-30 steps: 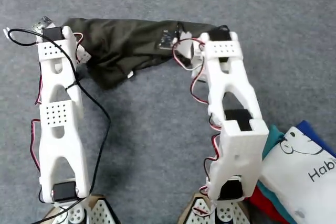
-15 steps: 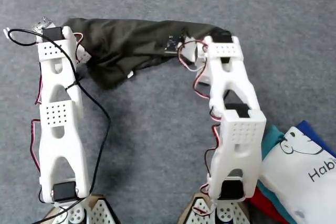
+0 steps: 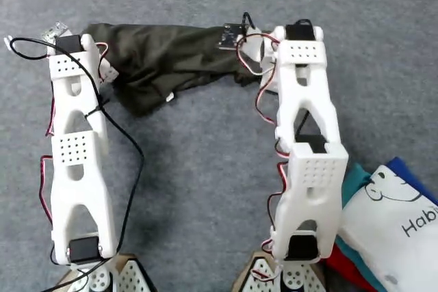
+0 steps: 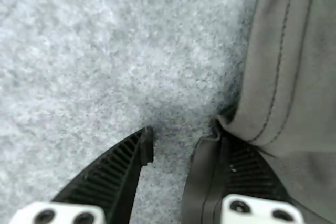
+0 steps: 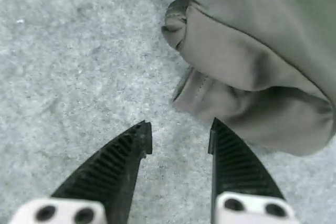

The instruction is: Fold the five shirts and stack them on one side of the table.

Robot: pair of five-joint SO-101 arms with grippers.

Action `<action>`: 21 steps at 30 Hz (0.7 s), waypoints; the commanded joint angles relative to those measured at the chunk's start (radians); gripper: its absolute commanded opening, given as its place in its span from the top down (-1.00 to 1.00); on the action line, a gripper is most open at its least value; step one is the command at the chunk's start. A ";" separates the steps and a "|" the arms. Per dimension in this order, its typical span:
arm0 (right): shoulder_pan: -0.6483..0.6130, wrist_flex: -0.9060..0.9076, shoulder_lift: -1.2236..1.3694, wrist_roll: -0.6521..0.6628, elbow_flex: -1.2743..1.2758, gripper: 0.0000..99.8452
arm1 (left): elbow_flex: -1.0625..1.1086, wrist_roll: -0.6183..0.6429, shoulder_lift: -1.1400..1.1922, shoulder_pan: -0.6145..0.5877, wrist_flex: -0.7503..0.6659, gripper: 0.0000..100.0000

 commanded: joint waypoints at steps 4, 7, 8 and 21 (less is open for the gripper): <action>0.016 -0.041 0.042 0.023 -0.027 0.63 | -0.037 -0.005 -0.004 -0.026 -0.012 0.58; 0.019 -0.069 0.051 0.023 -0.019 0.63 | -0.037 -0.005 -0.005 -0.025 -0.014 0.58; 0.019 -0.072 0.054 0.023 -0.019 0.63 | -0.037 -0.005 -0.005 -0.025 -0.014 0.58; 0.027 -0.095 0.205 0.021 -0.105 0.63 | -0.037 -0.005 -0.005 -0.025 -0.020 0.58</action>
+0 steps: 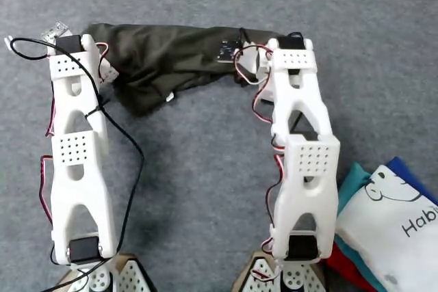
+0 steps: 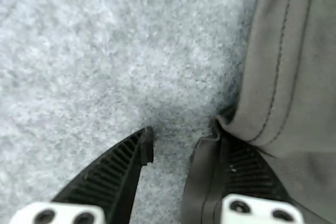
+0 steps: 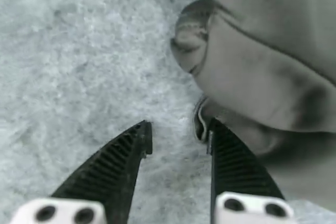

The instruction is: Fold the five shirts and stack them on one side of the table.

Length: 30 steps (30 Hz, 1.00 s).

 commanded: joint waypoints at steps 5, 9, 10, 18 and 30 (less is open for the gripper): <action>0.056 0.025 0.051 0.009 -0.131 0.63 | -0.037 -0.005 -0.005 -0.025 -0.018 0.58; 0.061 0.038 0.077 0.009 -0.174 0.80 | -0.037 -0.005 -0.005 -0.025 -0.018 0.58; 0.061 0.041 0.082 0.002 -0.185 0.87 | -0.037 -0.005 -0.005 -0.025 -0.018 0.58; 0.062 0.040 0.108 -0.026 -0.232 0.99 | -0.037 -0.005 -0.005 -0.025 -0.018 0.58; -0.077 0.176 0.061 -0.450 -0.642 0.99 | -0.043 -0.003 -0.007 -0.046 -0.034 0.58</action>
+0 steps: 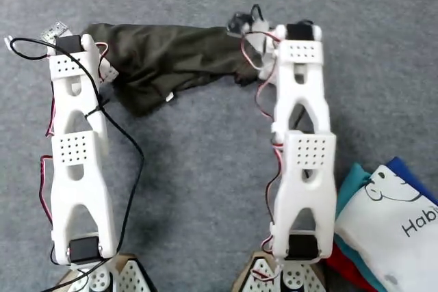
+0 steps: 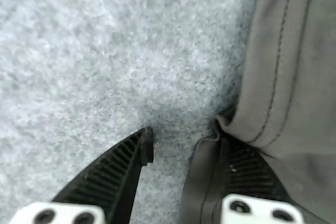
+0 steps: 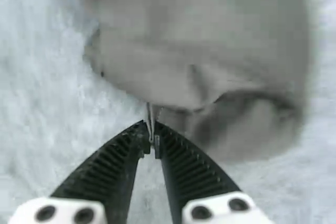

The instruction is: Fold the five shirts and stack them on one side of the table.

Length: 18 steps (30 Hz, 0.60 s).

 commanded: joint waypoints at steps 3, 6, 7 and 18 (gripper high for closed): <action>-0.107 -0.083 -0.061 -0.250 -0.242 0.99 | -0.123 -0.003 -0.001 -0.061 -0.026 0.58; -0.140 -0.104 -0.062 -0.324 -0.374 0.99 | -0.183 0.002 0.001 -0.091 -0.061 0.58; -0.143 -0.095 -0.062 -0.347 -0.427 0.99 | -0.181 0.005 -0.004 -0.106 -0.083 0.58; -0.044 0.000 -0.223 -0.371 -0.572 0.99 | -0.183 0.078 -0.147 -0.172 0.018 0.46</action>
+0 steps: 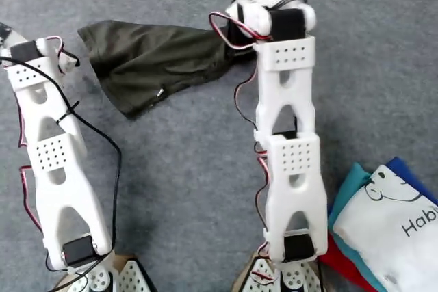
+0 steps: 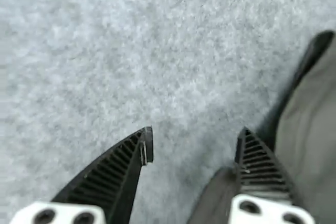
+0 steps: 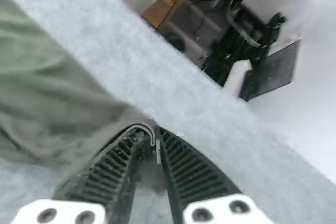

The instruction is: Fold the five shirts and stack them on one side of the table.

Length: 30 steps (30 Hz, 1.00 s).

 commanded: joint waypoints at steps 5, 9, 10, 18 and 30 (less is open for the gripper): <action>0.157 -0.060 -0.114 0.000 -0.045 0.99 | 0.126 -0.063 -0.257 0.112 0.094 0.47; 0.188 -0.129 -0.054 -0.006 -0.035 0.99 | 0.431 -0.086 -0.466 0.269 0.094 0.47; 0.183 -0.147 -0.030 -0.008 -0.028 0.99 | 0.523 -0.086 -0.524 0.304 0.094 0.47; 0.110 -0.164 0.059 -0.006 -0.045 0.99 | 0.968 -0.089 -0.773 0.416 0.078 0.47; 0.108 -0.164 0.064 -0.006 -0.042 0.99 | 1.224 -0.146 -0.710 0.529 -0.186 0.52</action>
